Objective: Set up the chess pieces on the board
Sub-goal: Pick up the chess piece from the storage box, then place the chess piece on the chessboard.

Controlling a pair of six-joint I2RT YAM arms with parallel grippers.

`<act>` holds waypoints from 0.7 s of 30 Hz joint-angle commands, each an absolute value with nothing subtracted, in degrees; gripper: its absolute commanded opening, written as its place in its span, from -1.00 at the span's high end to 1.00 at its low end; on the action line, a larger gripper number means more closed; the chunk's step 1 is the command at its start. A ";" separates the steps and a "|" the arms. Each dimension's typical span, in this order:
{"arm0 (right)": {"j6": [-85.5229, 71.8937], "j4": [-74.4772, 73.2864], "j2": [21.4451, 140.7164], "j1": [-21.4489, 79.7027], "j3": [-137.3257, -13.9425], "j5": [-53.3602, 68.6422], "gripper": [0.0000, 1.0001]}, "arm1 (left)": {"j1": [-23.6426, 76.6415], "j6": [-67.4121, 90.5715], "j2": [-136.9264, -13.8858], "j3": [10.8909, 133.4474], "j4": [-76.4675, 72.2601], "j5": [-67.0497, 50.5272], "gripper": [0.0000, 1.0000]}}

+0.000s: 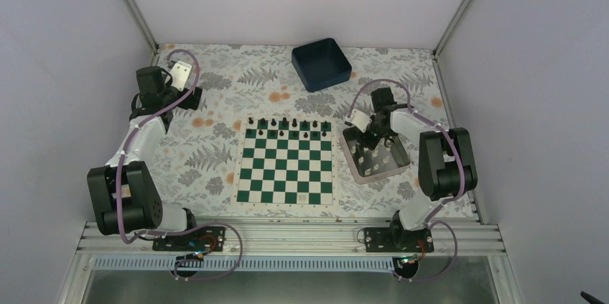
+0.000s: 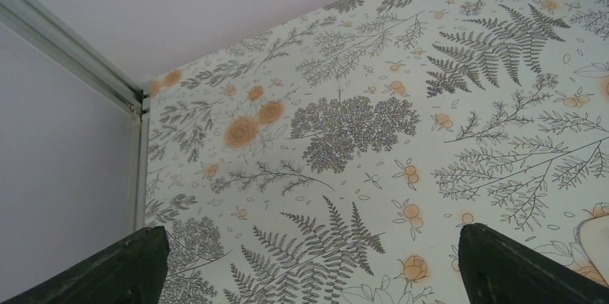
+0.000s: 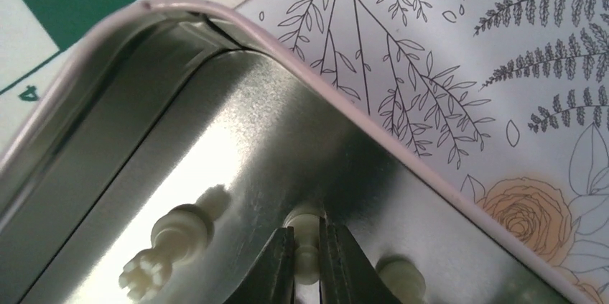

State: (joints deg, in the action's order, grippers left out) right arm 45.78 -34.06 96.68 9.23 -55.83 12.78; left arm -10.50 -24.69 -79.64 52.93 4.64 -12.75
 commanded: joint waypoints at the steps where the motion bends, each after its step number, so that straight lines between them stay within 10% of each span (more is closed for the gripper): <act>1: 45.90 -36.18 93.06 9.62 -56.46 11.91 0.88 | -10.90 -25.05 -80.22 53.17 3.63 -14.50 -1.00; 21: 37.50 -52.21 100.78 45.61 -90.79 7.07 0.90 | -12.73 -27.11 -75.32 54.11 7.63 -15.58 -1.00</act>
